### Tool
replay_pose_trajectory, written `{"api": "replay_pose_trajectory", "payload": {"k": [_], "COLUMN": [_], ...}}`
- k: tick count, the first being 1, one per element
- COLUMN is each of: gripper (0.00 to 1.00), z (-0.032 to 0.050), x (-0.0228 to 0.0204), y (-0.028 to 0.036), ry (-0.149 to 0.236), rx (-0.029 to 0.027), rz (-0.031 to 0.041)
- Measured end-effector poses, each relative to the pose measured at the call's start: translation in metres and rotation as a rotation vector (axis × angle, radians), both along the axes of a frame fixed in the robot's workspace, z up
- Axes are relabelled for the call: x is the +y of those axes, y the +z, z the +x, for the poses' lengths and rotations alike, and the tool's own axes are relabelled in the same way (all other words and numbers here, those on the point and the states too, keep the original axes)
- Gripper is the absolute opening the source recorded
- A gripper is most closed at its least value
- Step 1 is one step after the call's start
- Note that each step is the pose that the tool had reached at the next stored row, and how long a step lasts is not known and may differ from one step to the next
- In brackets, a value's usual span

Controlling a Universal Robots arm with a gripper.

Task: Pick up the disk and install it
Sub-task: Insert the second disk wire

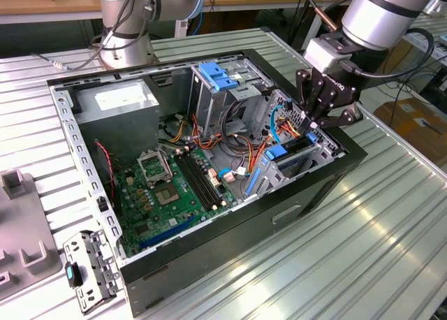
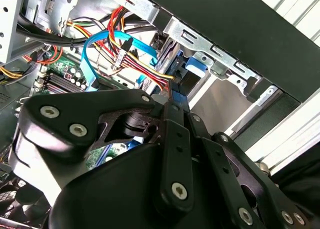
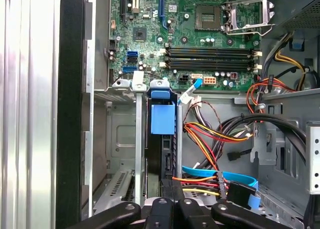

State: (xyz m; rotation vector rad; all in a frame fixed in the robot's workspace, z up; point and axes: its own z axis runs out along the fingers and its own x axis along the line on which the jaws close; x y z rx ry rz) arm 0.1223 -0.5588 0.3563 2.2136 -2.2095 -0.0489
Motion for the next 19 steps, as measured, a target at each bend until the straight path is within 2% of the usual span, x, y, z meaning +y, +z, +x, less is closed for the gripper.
{"api": "replay_pose_trajectory", "payload": {"k": [11, 16, 19], "gripper": [0.11, 0.11, 0.11], "z": [-0.0002, -0.0063, -0.0064], "x": [0.0, -0.0001, 0.0], "y": [0.001, 0.001, 0.0009], "ry": [0.0, 0.0, 0.0], "rx": [0.0, 0.0, 0.0], "rz": [-0.0001, 0.0002, 0.0002]}}
